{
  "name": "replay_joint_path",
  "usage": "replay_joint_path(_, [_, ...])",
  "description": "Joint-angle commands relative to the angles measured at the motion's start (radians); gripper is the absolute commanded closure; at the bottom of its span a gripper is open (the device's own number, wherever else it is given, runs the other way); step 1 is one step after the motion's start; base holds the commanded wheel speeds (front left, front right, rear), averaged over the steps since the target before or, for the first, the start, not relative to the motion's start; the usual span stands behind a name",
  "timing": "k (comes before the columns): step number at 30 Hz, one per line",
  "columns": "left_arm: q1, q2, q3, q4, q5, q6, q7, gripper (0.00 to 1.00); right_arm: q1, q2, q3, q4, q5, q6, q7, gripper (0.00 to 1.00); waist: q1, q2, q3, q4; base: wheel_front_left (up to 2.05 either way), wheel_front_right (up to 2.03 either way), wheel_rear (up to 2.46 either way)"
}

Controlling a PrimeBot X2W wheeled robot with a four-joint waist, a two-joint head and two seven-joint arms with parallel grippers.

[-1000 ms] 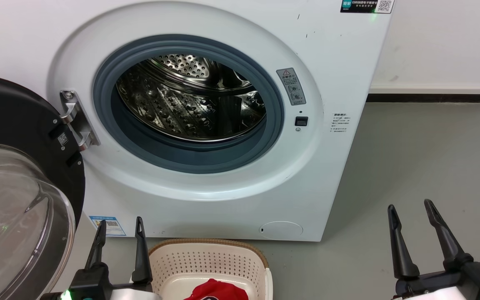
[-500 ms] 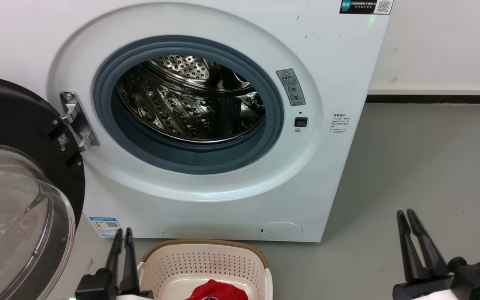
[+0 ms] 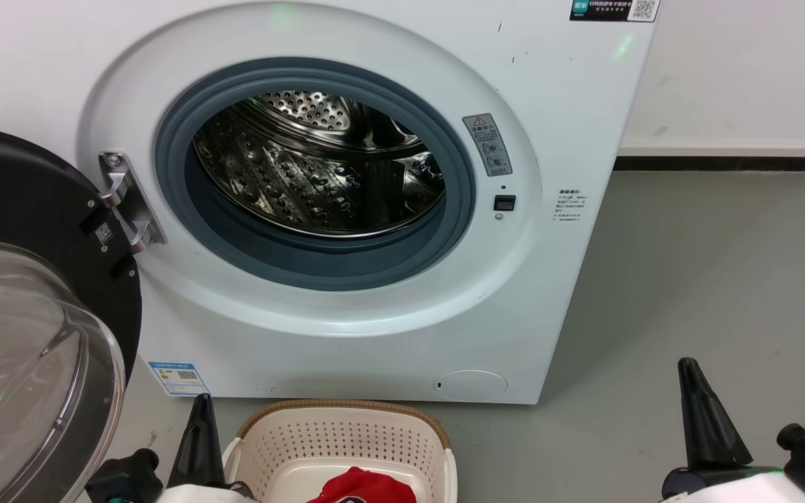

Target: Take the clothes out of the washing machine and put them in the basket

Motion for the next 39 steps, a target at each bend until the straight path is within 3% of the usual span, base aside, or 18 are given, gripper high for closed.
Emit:
replay_joint_path(1, [-0.029,0.009,0.003,-0.008,-0.041,-0.007,0.006,1.0,-0.033,-0.009,0.0,-0.005,0.043,0.0,0.006,1.0,0.0,0.0,0.0,0.0,0.0,0.0,0.0])
replay_joint_path(16, [-0.074,0.02,0.014,0.03,-0.311,-0.047,0.057,1.0,-0.079,-0.02,-0.007,0.047,0.317,0.0,0.057,1.0,0.0,0.0,0.005,-0.001,0.0,0.0,0.0])
replay_joint_path(18, [-0.087,0.022,0.02,0.039,-0.406,-0.061,0.077,1.0,-0.096,-0.023,-0.011,0.065,0.413,0.0,0.076,1.0,0.0,0.0,0.007,-0.001,0.0,0.0,0.0])
replay_joint_path(39, [-0.132,0.026,0.04,0.072,-0.691,-0.103,0.141,1.0,-0.143,-0.028,-0.027,0.124,0.701,0.0,0.139,1.0,0.0,0.0,0.014,-0.002,0.0,0.0,0.0])
